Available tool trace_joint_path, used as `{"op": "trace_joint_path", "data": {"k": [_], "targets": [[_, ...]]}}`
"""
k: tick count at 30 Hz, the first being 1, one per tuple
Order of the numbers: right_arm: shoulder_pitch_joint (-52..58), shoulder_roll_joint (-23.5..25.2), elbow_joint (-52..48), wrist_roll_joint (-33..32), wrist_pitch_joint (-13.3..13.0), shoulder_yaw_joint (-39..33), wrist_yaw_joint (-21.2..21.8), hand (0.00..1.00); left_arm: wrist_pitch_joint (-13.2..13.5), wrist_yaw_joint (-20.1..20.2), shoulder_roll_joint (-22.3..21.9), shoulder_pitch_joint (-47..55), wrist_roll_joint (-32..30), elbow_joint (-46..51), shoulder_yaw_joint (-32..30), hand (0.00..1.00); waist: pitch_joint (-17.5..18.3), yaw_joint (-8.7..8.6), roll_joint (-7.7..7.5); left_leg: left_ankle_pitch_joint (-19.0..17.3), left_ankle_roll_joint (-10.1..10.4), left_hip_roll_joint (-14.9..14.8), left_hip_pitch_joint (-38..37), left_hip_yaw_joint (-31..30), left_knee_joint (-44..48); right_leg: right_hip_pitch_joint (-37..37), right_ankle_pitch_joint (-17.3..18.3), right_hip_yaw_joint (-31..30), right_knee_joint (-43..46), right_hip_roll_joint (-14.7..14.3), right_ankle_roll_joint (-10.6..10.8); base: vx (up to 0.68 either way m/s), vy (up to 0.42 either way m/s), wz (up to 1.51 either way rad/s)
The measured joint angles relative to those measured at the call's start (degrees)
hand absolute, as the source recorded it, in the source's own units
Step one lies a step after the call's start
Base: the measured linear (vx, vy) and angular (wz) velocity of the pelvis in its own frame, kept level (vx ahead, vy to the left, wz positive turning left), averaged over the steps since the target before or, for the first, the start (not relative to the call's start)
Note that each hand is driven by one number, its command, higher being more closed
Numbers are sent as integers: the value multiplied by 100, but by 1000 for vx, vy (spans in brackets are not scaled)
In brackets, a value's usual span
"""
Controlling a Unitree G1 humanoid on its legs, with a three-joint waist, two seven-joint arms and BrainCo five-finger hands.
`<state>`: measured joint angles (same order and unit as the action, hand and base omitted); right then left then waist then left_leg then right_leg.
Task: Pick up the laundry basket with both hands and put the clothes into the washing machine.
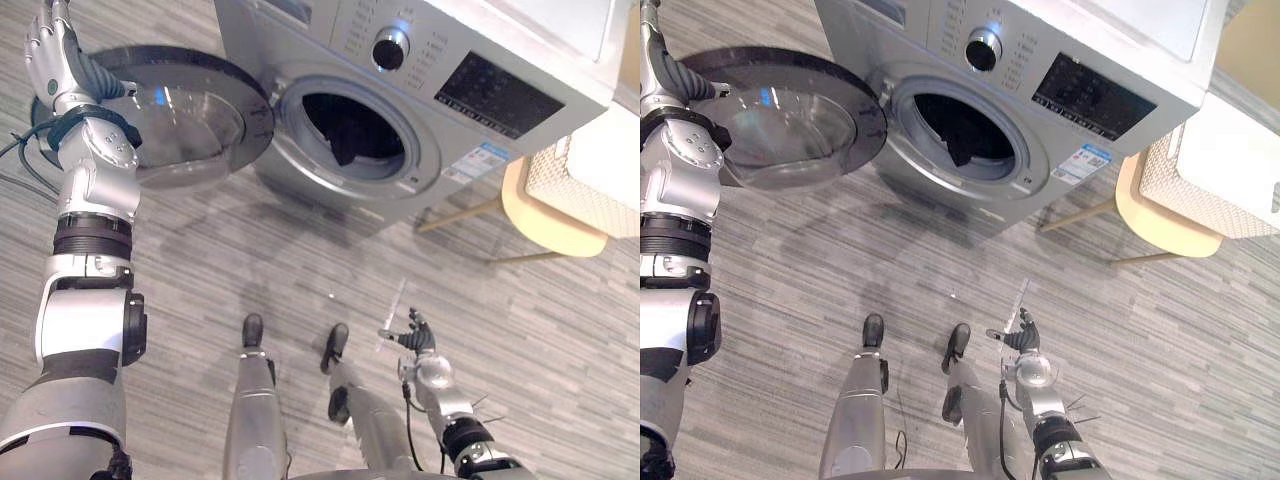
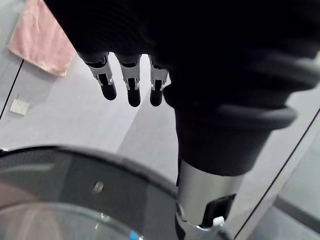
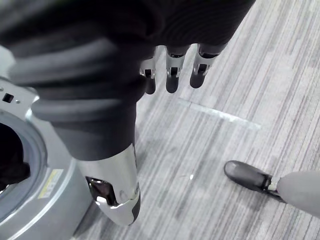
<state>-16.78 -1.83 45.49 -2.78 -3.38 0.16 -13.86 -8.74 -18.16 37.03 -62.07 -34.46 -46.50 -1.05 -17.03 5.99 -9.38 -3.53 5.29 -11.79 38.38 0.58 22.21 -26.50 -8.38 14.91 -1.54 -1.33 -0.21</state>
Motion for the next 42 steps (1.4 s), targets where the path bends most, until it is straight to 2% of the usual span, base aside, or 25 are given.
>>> {"op": "trace_joint_path", "data": {"k": [3, 9, 17, 21, 25, 27, 30, 32, 34, 36, 37, 38, 39, 42], "targets": [[-323, -55, 43, -4, 31, -13, 3, 0, 220, 83, -106, -31, 11, -2, -145, 0, -44, 111, 3, 0, 0, 3, -1, -5, -9, 0, -1, 7, 2, -2, 0, 48, 15, 2], [-911, -97, 96, -123, 102, -109, 4, 0, 312, 68, -273, -28, 27, -13, -184, 0, -106, 131, 64, 3, -3, 30, -14, -18, -60, 1, 1, 33, 23, 29, 1, 25, 16, 2], [-905, -86, 255, -115, 144, -144, 8, 0, 410, 30, -360, 478, 25, 102, -181, 0, -111, 122, 98, 33, -42, 106, -320, 132, -222, 89, 88, -68, 203, 156, 103, 33, 26, -2], [-706, -63, 268, -106, 158, -143, 27, 0, 423, -44, -766, 979, 34, 296, -174, 0, -66, 121, 221, 62, -88, 245, -672, 162, -430, 325, 244, -12, 318, 298, 127, 46, 39, 17], [-447, -16, 299, -33, 216, -154, 66, 0, 424, -195, -1364, 1825, 138, 579, -64, 0, 155, 115, 484, 178, -187, 460, -1145, 227, -825, 548, 423, 13, 477, 522, 215, 70, 43, 15], [-246, 50, 392, 75, 236, -206, 167, 0, 404, -233, -1731, 2490, 296, 865, 149, 0, 384, 100, 661, 306, -234, 623, -1548, 262, -1221, 735, 549, 6, 554, 674, 308, 105, 60, 16], [-5, 100, 619, 142, 271, -254, 177, 0, 421, -231, -2173, 3407, 613, 1571, 468, 0, 669, 89, 820, 457, -280, 811, -1949, 250, -1696, 936, 655, 43, 575, 846, 405, 117, 70, 18], [141, 141, 671, 204, 277, -259, 182, 0, 435, -202, -2364, 3987, 742, 2158, 633, 0, 781, 77, 873, 524, -310, 900, -2088, 227, -1888, 1013, 682, 80, 564, 929, 443, 95, 63, 15], [273, 165, 714, 300, 321, -262, 187, 0, 429, -78, -2548, 4504, 798, 2764, 752, 0, 838, 55, 880, 558, -342, 965, -2233, 184, -2012, 1131, 685, 108, 522, 966, 448, 79, 52, 15], [453, 231, 697, 344, 387, -264, 212, 0, 429, 83, -2704, 5080, 878, 3535, 795, 0, 862, -90, 875, 559, -342, 1027, -2376, 148, -2027, 1303, 694, 161, 516, 1036, 462, 58, 59, 15], [552, 225, 622, 350, 386, -302, 247, 0, 430, 105, -2735, 5183, 909, 3714, 767, 0, 868, -104, 865, 558, -341, 1034, -2422, 177, -2029, 1337, 694, 152, 516, 1033, 462, 28, 48, 3], [878, 177, 353, 352, 367, -508, 321, 0, 444, 145, -2796, 5312, 913, 4036, 600, 0, 875, -117, 860, 557, -341, 1064, -2512, 210, -2031, 1422, 697, 137, 512, 1038, 466, 18, 35, -4], [1176, 17, 130, 320, 352, -738, 568, 0, 518, 125, -2818, 5428, 978, 4319, 247, 0, 911, -201, 853, 552, -342, 1081, -2585, 233, -2045, 1488, 703, 108, 503, 1053, 474, 10, 33, -9], [1617, -435, -172, 312, 366, -902, 861, 0, 581, 31, -2788, 5492, 1020, 4494, -268, 0, 970, -238, 830, 554, -349, 1080, -2740, 274, -2179, 1563, 669, 63, 419, 1031, 527, -21, 21, -17]]}}
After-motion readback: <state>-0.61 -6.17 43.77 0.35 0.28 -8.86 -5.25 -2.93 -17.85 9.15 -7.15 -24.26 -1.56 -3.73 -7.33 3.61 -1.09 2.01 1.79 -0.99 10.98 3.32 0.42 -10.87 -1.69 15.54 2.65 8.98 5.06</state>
